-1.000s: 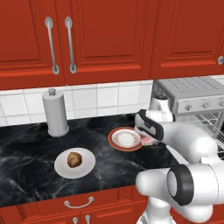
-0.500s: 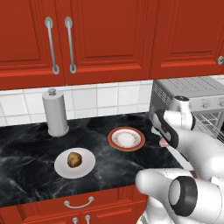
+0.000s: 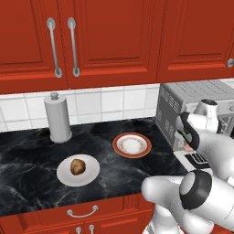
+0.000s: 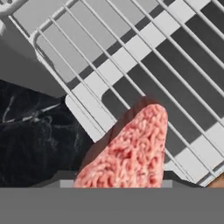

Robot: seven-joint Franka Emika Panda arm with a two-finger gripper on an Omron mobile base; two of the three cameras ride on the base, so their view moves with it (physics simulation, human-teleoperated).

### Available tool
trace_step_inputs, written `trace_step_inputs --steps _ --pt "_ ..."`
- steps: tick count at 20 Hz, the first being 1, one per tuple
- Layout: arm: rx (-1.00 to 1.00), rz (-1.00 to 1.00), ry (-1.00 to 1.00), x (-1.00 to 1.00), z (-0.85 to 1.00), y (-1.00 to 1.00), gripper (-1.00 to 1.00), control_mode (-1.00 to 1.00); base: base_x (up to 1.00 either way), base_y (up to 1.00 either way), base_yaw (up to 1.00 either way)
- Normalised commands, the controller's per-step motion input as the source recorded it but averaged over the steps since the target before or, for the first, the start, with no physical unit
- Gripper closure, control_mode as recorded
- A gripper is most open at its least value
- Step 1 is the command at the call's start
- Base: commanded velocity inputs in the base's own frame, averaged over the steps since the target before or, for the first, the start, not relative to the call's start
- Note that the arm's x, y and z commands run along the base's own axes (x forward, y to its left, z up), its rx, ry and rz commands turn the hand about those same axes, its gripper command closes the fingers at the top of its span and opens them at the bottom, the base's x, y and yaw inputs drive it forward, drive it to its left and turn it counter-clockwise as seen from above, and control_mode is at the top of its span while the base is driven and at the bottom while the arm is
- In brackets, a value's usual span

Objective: Open the toaster oven door. Place the bread on the top rack in the toaster oven and place the steak on the bottom rack.

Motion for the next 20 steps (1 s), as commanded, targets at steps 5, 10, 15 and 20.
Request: trace_step_inputs --steps 5,10,15,20 --pt "0.0 -0.05 0.02 0.2 0.02 -0.6 1.0 -1.0 0.0 0.0 0.0" --pt "0.01 -0.08 0.0 0.24 -0.02 -0.56 1.0 -1.0 0.0 0.0 0.0" --pt "0.01 -0.13 0.0 0.1 -0.2 -0.47 1.0 -1.0 0.0 0.0 0.0" --pt "0.0 -0.14 0.0 0.16 -0.22 -0.46 1.0 -1.0 0.0 0.0 0.0"
